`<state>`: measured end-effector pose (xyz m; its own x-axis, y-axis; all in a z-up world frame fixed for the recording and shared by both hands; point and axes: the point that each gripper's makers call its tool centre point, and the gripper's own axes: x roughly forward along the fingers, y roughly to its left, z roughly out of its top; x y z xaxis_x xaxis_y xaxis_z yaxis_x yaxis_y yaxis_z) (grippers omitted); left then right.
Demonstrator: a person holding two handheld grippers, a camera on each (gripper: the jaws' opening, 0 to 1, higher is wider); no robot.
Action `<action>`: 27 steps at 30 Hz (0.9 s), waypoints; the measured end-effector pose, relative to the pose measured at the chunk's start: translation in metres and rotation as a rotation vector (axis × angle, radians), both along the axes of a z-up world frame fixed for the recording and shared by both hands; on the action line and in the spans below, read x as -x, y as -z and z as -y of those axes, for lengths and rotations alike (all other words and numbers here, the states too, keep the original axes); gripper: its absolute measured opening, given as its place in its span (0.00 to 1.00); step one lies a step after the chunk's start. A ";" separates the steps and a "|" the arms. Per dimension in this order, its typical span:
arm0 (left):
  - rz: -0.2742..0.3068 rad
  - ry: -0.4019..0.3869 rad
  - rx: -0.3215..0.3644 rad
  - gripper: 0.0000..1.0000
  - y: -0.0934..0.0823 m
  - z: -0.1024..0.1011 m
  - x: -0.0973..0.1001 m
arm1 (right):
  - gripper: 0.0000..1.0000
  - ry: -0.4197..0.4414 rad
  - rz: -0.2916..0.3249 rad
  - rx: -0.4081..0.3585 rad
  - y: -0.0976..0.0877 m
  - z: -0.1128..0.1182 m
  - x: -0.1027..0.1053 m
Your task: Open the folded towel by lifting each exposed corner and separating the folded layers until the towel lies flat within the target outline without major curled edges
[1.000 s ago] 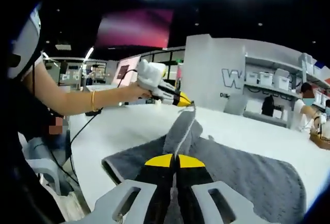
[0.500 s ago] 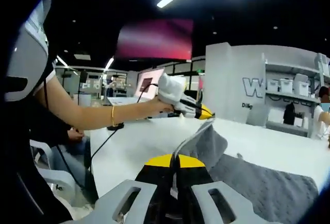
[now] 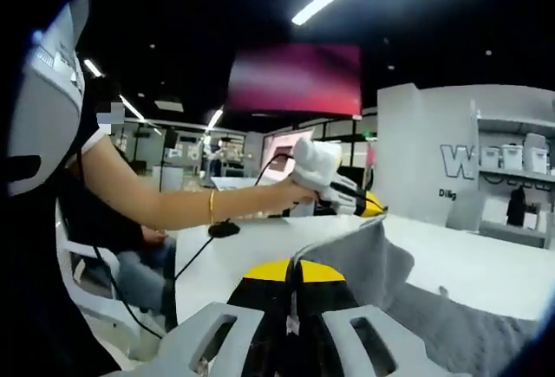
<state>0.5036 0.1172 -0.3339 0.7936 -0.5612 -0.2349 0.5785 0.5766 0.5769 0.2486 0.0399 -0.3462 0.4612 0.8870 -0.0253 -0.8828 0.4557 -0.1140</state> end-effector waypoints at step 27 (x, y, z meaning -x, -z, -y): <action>0.018 0.009 -0.029 0.01 -0.010 -0.039 -0.005 | 0.00 -0.230 -0.013 -0.031 -0.010 -0.096 0.006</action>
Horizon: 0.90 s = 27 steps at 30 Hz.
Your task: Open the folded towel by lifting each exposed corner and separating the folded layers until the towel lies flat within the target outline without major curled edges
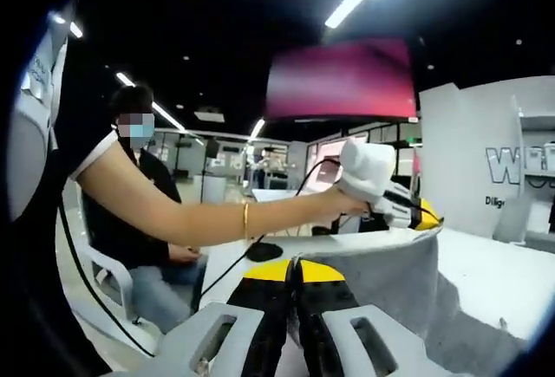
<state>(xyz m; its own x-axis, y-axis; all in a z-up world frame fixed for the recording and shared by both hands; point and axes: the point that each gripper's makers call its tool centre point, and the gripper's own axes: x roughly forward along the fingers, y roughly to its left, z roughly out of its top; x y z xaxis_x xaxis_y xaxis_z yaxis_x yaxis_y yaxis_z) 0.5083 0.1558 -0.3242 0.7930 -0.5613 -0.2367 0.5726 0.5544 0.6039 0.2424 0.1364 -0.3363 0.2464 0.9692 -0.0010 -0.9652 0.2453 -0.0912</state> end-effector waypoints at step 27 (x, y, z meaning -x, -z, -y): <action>-0.029 0.018 -0.063 0.01 0.009 -0.026 -0.009 | 0.00 -0.087 -0.016 -0.030 0.002 -0.011 0.016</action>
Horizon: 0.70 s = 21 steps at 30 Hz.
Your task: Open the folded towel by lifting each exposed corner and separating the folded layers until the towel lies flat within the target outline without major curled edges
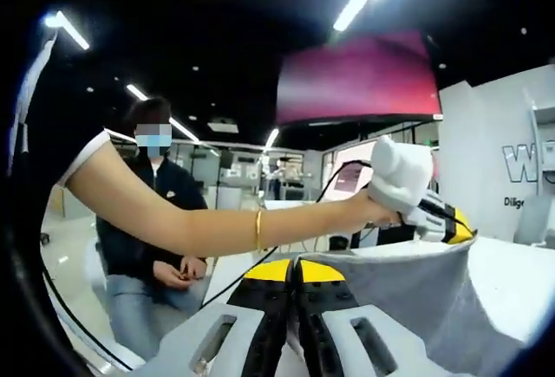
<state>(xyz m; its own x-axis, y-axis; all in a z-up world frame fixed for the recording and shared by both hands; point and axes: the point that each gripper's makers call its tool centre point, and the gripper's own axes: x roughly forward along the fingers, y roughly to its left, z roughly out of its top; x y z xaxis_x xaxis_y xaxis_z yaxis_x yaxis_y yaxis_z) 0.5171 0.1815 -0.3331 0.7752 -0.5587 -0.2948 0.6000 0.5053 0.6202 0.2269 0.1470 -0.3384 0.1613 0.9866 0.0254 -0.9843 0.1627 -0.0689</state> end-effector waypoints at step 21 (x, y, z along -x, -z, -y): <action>-0.052 -0.039 -0.047 0.01 0.043 -0.044 0.012 | 0.00 -0.076 -0.056 0.101 0.016 0.009 0.019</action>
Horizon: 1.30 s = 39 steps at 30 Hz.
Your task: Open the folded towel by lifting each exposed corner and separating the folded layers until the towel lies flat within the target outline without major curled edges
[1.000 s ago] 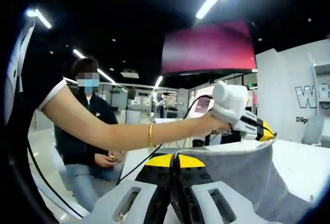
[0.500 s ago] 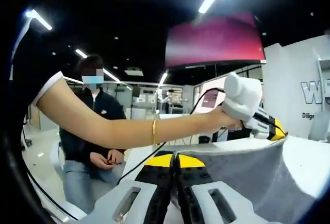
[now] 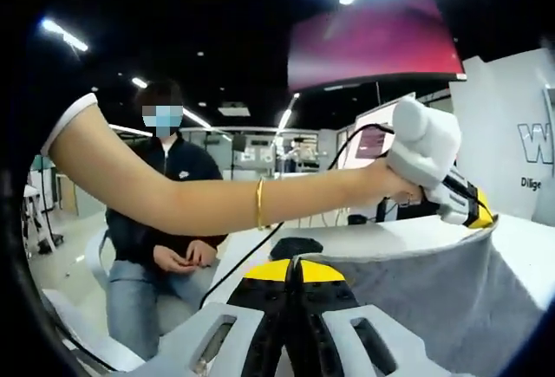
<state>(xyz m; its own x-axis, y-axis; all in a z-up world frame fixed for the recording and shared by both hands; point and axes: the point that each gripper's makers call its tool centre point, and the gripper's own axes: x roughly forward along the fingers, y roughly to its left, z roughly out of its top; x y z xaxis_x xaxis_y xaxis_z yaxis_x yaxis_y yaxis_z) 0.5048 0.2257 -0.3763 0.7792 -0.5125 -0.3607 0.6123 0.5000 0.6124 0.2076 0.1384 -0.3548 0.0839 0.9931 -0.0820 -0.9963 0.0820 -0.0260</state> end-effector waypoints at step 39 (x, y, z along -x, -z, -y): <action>-0.045 -0.177 0.092 0.00 0.035 -0.049 0.001 | 0.08 0.001 -0.076 0.042 0.004 0.008 0.007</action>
<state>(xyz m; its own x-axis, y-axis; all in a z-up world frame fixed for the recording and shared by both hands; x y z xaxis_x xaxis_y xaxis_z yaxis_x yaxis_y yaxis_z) 0.5033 0.2743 -0.4110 0.8442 -0.4014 -0.3551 0.5356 0.6550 0.5329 0.2009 0.1306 -0.3591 0.0765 0.9886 -0.1293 -0.9955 0.0831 0.0461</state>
